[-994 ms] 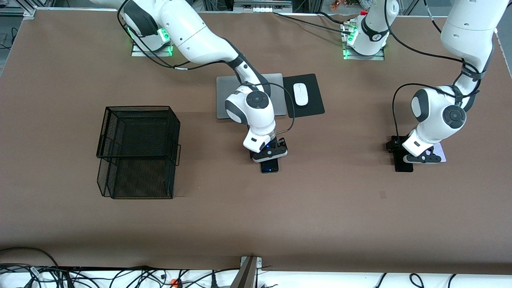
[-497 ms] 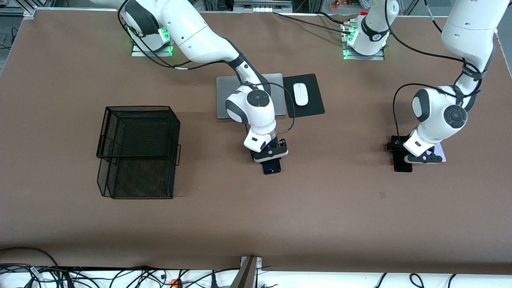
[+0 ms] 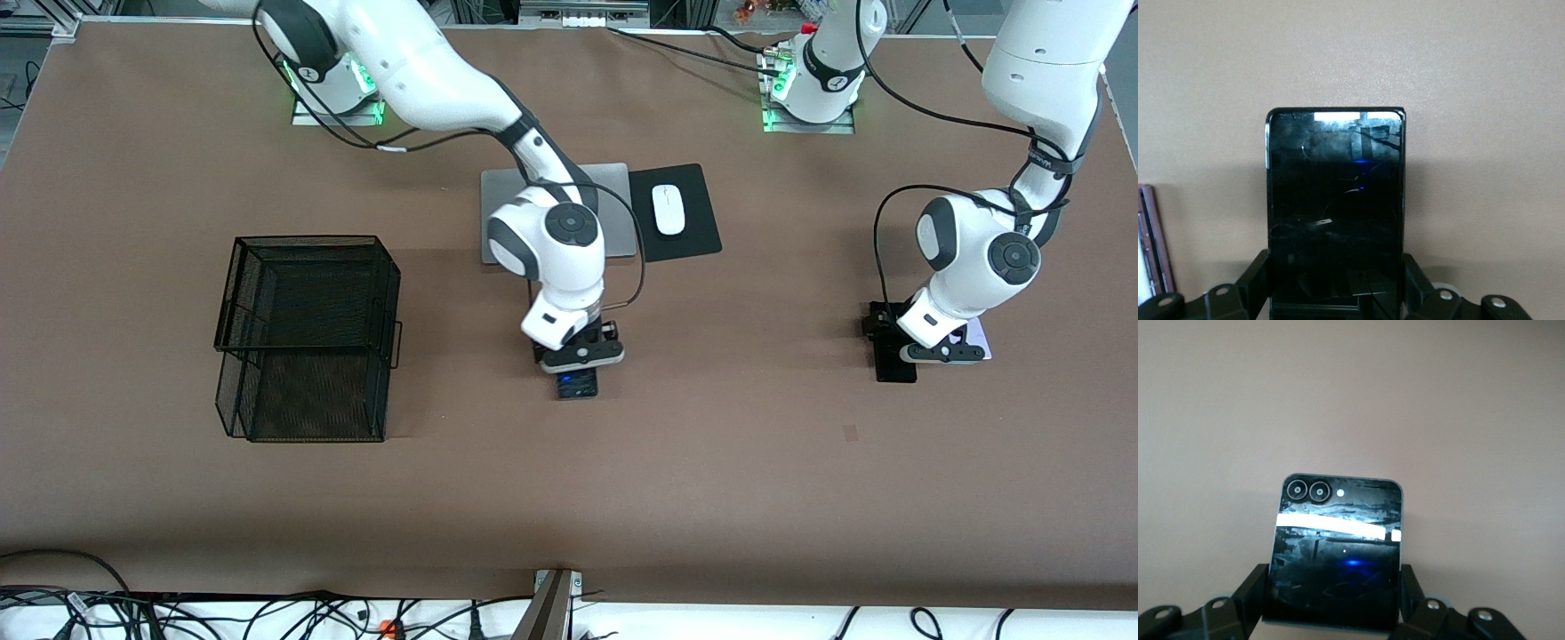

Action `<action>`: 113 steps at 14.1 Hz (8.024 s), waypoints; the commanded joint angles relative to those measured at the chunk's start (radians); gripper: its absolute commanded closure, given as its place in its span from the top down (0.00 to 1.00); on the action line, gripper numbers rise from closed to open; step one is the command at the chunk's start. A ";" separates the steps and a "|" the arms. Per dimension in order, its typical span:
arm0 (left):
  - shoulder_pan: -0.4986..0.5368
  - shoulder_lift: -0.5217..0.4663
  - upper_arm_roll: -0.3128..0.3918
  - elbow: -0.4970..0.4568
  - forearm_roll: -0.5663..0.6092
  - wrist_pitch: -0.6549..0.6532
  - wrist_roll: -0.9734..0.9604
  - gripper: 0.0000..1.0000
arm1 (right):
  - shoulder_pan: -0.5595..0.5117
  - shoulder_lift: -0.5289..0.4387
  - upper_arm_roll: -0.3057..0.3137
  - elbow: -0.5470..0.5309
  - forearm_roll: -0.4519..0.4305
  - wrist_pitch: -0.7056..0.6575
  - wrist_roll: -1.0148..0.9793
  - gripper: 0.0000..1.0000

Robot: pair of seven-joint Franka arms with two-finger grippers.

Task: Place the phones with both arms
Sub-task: 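Grasp the tall phone with the left gripper while the right gripper rises, then lower the flip phone into the organizer with the right gripper, then set the tall phone down with the left gripper while the right gripper releases, then grasp the tall phone with the right gripper while the left gripper reaches, then grasp the white phone with the left gripper while the right gripper lifts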

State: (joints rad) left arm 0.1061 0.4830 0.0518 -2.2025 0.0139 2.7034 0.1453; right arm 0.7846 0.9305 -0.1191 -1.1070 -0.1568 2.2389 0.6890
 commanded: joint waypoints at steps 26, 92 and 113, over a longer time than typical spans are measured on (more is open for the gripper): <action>-0.517 0.144 -0.179 0.568 -0.012 -0.393 -0.838 0.00 | -0.367 -0.813 -0.231 -1.027 0.140 -0.226 -0.419 0.28; 0.208 -0.067 -0.006 0.113 -0.023 -0.137 0.083 1.00 | 0.136 0.163 -0.154 0.009 0.243 0.160 -0.154 1.00; 0.222 0.026 -0.013 0.099 -0.006 0.000 0.094 1.00 | 0.147 0.085 -0.206 -0.053 0.252 0.086 -0.167 0.23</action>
State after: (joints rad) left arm 0.3336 0.4851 0.0428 -2.1433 0.0139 2.7009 0.2205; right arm 0.9334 1.0784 -0.2930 -1.1495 0.0983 2.4226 0.5209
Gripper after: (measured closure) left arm 0.000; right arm 0.194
